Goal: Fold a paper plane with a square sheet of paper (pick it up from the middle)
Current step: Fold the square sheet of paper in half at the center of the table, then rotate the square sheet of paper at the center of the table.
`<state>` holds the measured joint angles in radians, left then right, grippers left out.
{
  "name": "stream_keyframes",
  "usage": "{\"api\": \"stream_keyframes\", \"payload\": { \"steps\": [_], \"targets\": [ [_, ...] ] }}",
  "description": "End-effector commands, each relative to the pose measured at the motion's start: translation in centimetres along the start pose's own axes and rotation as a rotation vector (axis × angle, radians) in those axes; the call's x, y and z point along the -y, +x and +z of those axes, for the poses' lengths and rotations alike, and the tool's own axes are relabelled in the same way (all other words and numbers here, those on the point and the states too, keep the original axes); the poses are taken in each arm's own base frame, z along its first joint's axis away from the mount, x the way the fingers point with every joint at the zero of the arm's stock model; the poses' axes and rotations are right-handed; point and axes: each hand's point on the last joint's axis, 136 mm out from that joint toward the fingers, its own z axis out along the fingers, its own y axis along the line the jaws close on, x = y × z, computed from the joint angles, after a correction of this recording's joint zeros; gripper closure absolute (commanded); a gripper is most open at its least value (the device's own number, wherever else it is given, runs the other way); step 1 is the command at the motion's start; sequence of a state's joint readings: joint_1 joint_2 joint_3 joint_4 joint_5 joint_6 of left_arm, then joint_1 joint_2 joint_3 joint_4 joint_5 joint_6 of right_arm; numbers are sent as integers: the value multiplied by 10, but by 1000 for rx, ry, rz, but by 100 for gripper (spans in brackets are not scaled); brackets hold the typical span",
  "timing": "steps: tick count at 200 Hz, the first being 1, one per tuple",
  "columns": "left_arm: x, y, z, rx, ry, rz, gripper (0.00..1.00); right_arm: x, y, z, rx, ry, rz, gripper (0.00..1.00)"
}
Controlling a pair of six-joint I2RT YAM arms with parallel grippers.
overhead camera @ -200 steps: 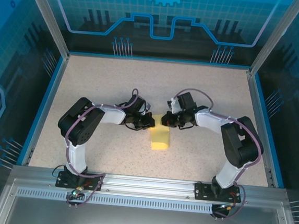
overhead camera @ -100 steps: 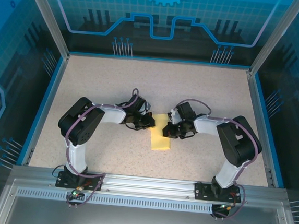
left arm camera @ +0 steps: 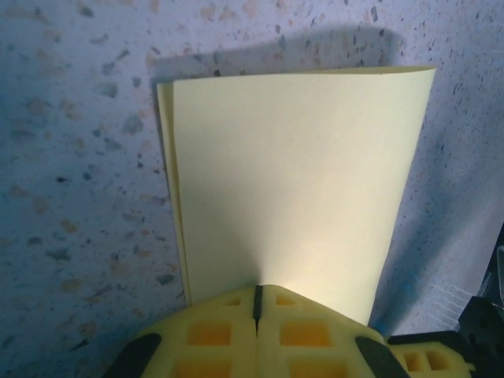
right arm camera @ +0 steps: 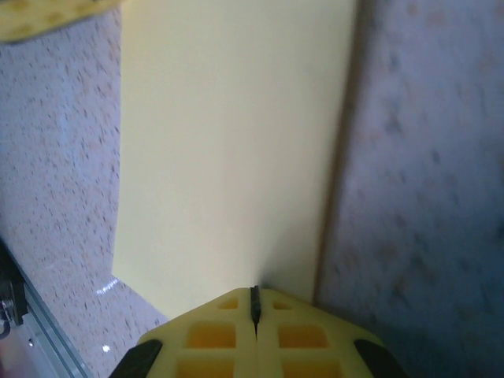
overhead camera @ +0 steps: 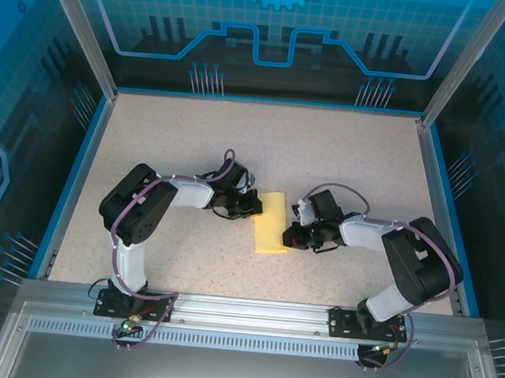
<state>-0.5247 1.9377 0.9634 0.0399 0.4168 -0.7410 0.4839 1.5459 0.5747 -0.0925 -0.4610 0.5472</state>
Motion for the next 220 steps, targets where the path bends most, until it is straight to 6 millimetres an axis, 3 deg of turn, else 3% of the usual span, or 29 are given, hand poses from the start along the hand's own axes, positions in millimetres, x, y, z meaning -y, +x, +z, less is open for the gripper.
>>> {"api": "stream_keyframes", "payload": {
  "steps": [1, 27, 49, 70, 88, 108, 120, 137, 166, 201, 220],
  "targets": [
    [-164, 89, 1, -216, -595, -167, 100, 32, 73, -8, -205, 118, 154, 97],
    [-155, 81, 3, -205, -570, -138, 100, 26, 65, -24, -158, 136, 131, 97],
    [-136, 65, 4, -182, -525, -85, 100, 7, 32, -44, -42, 123, 74, 97],
    [-100, 43, 1, -147, -434, -8, 100, -16, 1, -52, 32, 92, 18, 97],
    [-56, 22, -6, -108, -319, 68, 100, -32, -19, -46, 48, 75, -24, 97],
    [-1, 1, -21, -57, -179, 139, 100, -37, -28, -24, 22, 84, -45, 98],
    [27, -10, -33, -22, -111, 169, 94, -36, -29, -13, -1, 104, -41, 98],
    [52, -19, -48, 23, -62, 184, 83, -32, -26, 2, -23, 126, -27, 98],
    [53, -24, -67, 83, -62, 126, 73, -22, -13, 17, -45, 172, 19, 98],
    [28, -22, -91, 179, -131, 23, 66, -16, 14, 30, -57, 211, 106, 98],
    [11, -18, -104, 228, -182, -23, 64, -30, 24, 44, -49, 188, 136, 98]
  ]
}}
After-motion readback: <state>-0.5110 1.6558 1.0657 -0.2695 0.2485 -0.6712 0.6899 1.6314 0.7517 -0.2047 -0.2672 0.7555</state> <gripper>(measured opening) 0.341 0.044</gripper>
